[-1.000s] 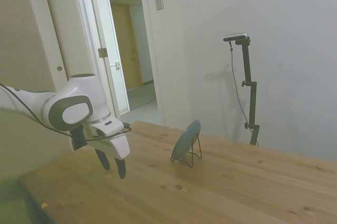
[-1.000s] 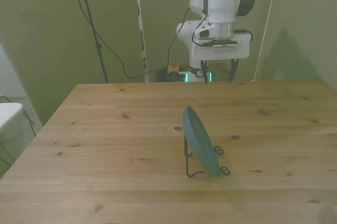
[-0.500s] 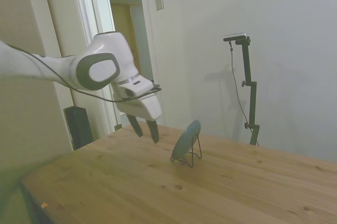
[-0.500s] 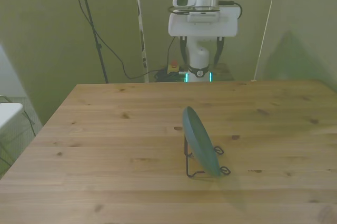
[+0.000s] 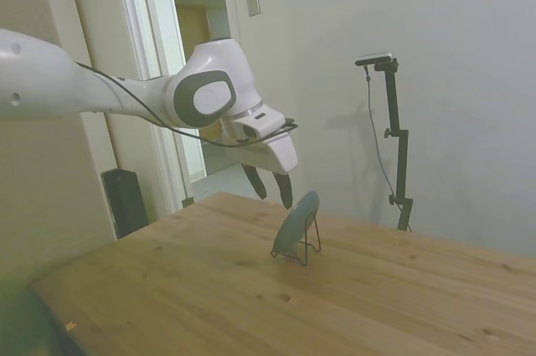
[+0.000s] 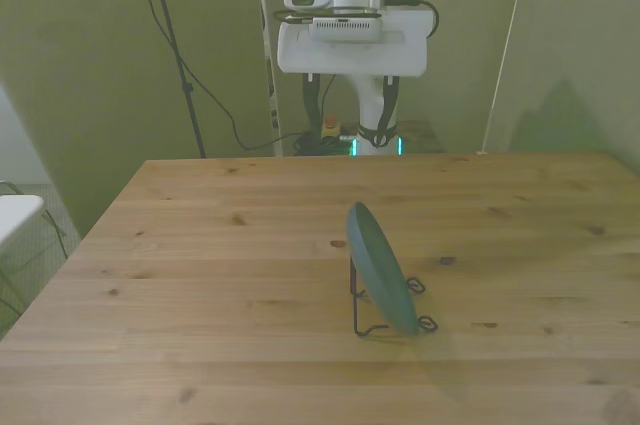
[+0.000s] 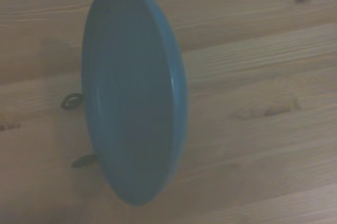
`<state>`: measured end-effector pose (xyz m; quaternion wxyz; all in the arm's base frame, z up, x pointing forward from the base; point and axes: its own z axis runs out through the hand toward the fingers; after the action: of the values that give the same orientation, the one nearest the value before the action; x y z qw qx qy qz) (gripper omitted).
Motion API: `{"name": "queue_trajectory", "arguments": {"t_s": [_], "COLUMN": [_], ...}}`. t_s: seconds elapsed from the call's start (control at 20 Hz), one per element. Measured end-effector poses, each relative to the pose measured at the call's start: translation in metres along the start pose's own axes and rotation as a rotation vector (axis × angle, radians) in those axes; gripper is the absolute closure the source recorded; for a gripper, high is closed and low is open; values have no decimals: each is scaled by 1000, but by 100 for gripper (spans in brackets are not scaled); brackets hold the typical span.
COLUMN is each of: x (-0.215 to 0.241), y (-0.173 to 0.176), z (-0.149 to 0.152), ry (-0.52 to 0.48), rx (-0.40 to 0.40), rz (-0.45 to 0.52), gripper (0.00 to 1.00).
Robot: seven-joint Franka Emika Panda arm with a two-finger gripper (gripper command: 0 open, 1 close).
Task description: Unload the plate
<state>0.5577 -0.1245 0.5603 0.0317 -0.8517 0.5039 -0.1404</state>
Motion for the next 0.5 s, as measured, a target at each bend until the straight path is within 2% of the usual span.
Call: {"name": "queue_trajectory", "arguments": {"t_s": [0.25, 0.5], "x": [21, 23], "y": [-21, -57], "z": [15, 41], "ry": [59, 65], "rx": [-34, -44], "rz": [26, 22], "gripper": [0, 0]}}
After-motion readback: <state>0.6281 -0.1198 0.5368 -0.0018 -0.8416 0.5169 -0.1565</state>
